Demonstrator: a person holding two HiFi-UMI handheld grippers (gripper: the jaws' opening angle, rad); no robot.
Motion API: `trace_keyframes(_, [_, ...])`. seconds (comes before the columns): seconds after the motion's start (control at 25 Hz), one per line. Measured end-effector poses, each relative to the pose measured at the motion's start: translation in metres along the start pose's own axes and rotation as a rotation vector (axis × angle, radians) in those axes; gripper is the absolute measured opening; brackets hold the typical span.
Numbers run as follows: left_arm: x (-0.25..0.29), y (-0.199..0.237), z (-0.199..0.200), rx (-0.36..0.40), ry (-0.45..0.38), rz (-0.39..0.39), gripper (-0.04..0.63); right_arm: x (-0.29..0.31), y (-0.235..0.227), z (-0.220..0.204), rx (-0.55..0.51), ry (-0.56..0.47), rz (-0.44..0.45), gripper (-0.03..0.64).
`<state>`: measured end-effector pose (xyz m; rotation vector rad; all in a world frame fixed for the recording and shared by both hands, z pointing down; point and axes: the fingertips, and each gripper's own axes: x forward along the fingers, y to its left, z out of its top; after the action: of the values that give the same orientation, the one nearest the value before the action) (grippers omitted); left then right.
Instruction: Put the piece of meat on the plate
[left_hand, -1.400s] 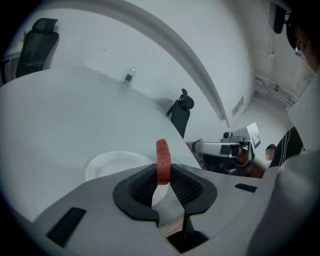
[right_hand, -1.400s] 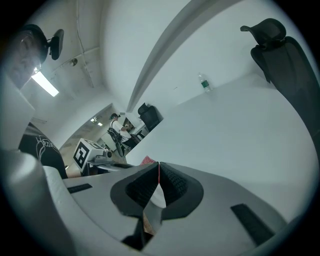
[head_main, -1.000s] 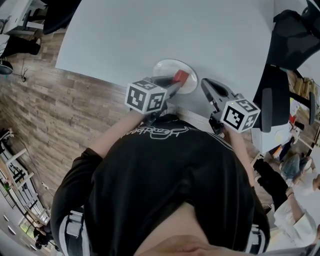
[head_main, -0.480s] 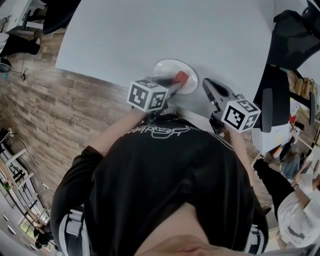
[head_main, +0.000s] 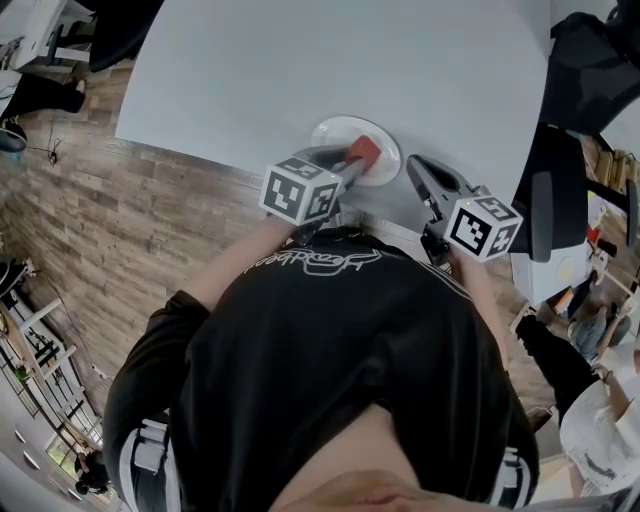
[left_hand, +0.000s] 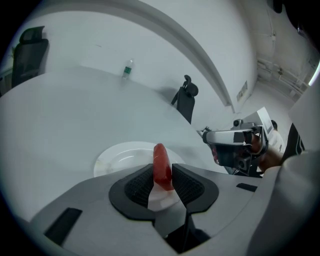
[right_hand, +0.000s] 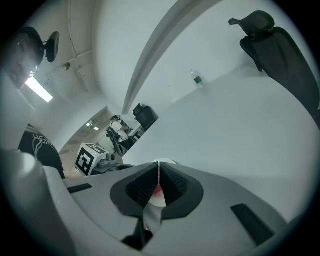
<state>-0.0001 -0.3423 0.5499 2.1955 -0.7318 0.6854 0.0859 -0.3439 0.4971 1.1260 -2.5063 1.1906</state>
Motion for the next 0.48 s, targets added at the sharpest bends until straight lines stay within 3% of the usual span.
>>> trace_keyframes(0.16, [-0.002,0.008,-0.001,0.013,0.000,0.037,0.129,0.000,0.000,0.001,0.000,-0.001,0.000,0.012])
trace_keyframes(0.48, [-0.005,0.022,-0.007,-0.049,-0.002,0.060,0.163,0.001,0.005,0.004,-0.012,-0.005,0.002,0.012])
